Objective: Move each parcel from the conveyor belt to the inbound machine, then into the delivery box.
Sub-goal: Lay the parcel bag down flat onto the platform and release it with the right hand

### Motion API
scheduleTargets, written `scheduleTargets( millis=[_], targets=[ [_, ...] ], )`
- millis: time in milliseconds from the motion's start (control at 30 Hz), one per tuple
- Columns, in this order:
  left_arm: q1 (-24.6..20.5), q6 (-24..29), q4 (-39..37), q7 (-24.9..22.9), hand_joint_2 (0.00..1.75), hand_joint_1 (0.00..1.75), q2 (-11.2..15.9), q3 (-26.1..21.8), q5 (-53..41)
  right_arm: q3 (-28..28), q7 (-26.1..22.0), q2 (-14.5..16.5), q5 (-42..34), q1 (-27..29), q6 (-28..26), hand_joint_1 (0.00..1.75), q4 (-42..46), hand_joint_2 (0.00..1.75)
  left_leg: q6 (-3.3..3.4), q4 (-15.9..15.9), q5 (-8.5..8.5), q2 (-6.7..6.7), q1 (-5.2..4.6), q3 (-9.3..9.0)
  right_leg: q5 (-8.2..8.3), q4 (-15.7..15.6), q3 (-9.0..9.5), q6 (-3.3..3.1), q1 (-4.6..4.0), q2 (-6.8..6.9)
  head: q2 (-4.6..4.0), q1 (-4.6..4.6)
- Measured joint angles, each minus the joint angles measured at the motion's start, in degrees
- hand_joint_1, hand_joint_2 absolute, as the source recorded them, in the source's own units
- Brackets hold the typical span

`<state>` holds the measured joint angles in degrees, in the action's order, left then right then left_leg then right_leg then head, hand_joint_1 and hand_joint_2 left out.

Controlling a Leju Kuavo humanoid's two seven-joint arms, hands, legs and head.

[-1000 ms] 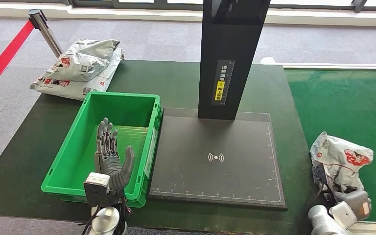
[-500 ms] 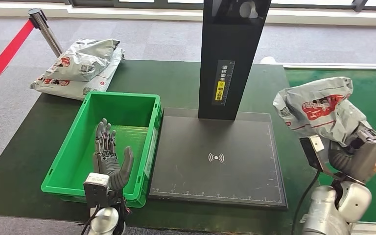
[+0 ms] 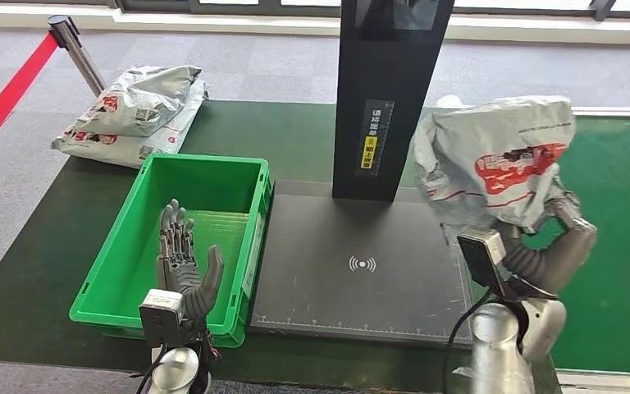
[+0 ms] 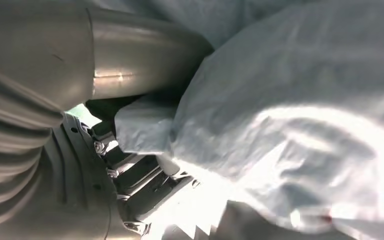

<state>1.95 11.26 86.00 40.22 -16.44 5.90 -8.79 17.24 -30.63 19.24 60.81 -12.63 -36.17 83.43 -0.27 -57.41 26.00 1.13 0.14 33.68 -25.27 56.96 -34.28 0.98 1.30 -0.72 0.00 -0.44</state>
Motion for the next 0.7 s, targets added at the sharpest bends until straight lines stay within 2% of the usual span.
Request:
scheduleTargets(
  millis=[67, 100, 133, 200, 233, 267, 433, 700],
  targets=[
    [0.0, 0.0, 0.0, 0.0, 1.75, 0.0, 0.0, 0.0, 0.0, -3.2, -0.1, -0.2, -2.7, 0.6, 2.2, 1.75, -2.0, 1.75, 0.0, 0.0, 0.0, 0.01, 0.01, 0.0, 0.0, 0.0, -0.01, 0.0, -0.01, 0.0, 0.0, -0.01],
    [0.0, 0.0, -0.1, 0.0, 1.75, 0.0, 0.0, 0.0, 0.0, -4.3, 0.1, -0.3, -3.5, 0.7, 3.4, 1.68, -2.7, 1.75, -0.01, 0.0, -0.01, 0.02, 0.01, 0.01, 0.0, 0.0, -0.01, 0.0, -0.02, 0.0, 0.0, -0.01],
    [0.0, 0.0, -0.1, 0.0, 1.75, 0.0, 0.0, 0.0, 0.0, -5.4, 0.5, -0.5, -4.3, 0.8, 4.8, 1.25, -3.4, 1.75, -0.01, 0.0, -0.01, 0.02, 0.02, 0.01, 0.0, 0.0, 0.0, 0.0, -0.03, 0.0, 0.0, 0.0],
    [0.0, 0.0, -0.2, 0.0, 1.75, 0.0, 0.1, 0.0, 0.0, -7.5, 1.8, -1.0, -5.2, 0.9, 7.9, 0.38, -5.3, 0.87, -0.02, 0.0, 0.0, 0.0, 0.04, 0.01, 0.0, 0.0, 0.0, -0.01, -0.05, -0.02, 0.0, 0.0],
    [0.0, 0.0, -0.2, 0.0, 1.75, 0.0, 0.1, 0.0, 0.0, -8.7, 2.9, -1.4, -5.1, 0.9, 9.5, 0.0, -6.7, 0.44, -0.03, 0.0, 0.01, -0.02, 0.04, 0.01, 0.0, 0.0, 0.0, -0.01, -0.05, -0.04, 0.0, 0.0],
    [0.0, 0.0, -0.2, 0.0, 1.75, 0.0, 0.1, 0.0, 0.0, -9.8, 4.3, -1.9, -4.6, 0.8, 10.8, 0.0, -8.2, 0.0, -0.03, 0.0, 0.01, -0.02, 0.04, 0.01, 0.0, 0.0, -0.01, -0.01, -0.05, -0.06, 0.0, 0.0],
    [-0.1, 0.1, -0.2, 0.0, 1.75, 0.0, 0.1, 0.0, -0.5, -12.7, 10.9, -3.4, -0.4, -0.4, 12.8, 0.0, -15.8, 0.0, -0.03, 0.0, 0.01, 0.04, 0.04, 0.03, 0.0, 0.0, 0.0, -0.01, -0.04, -0.01, 0.0, 0.0],
    [0.0, 0.1, -0.2, 0.0, 1.75, 0.0, 0.2, 0.1, -0.5, -13.9, 13.1, -4.7, -0.1, -0.8, 13.0, 0.0, -21.5, 0.0, -0.03, 0.0, 0.02, 0.04, 0.04, 0.03, -0.01, 0.0, -0.01, -0.01, -0.04, -0.02, 0.0, 0.0]
  ],
)
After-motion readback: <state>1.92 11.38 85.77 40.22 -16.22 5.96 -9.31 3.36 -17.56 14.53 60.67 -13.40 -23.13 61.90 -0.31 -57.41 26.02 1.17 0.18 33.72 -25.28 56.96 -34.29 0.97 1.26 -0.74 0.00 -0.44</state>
